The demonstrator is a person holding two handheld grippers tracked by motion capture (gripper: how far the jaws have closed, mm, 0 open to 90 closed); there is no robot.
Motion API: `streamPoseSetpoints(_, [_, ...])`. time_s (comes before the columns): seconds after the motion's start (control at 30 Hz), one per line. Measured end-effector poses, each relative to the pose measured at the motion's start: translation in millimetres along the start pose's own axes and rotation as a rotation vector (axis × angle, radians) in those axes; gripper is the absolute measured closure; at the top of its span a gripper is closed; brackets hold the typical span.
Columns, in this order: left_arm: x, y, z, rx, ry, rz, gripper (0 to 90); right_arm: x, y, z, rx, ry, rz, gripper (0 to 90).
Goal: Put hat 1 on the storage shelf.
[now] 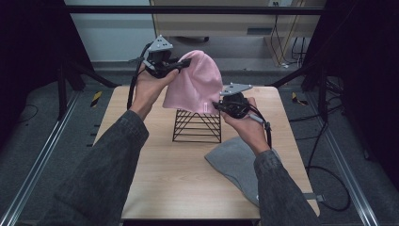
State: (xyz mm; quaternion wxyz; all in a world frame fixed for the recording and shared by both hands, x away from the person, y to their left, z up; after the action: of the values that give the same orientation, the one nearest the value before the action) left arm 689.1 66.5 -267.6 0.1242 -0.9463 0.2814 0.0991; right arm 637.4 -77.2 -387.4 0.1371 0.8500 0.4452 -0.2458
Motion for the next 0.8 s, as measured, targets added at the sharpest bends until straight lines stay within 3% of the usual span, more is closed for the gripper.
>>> streamPoseSetpoints(0.4, [-1.7, 15.0, 31.2, 0.014, -0.043, 0.063, 79.6, 6.9, 0.6, 31.9, 0.006, -0.043, 0.038, 83.6])
streamPoseSetpoints(0.8, [-6.8, 13.0, 50.9, -0.02, -0.059, 0.07, 78.9, 10.6, 0.7, 41.9, -0.012, -0.081, 0.057, 83.3])
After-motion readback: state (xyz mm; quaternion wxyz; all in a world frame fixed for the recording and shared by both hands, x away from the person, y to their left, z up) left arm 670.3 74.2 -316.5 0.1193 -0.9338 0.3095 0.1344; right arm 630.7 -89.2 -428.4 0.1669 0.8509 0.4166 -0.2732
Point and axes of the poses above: each handheld gripper's, and its own axes: x roughly forward along the jaws, z roughly out of its underside, y roughly to its right, the point moved 9 cm from there along x, roughly forward along the jaws, and after that the axes turned 15 degrees about -z, right-handed, at the moved point
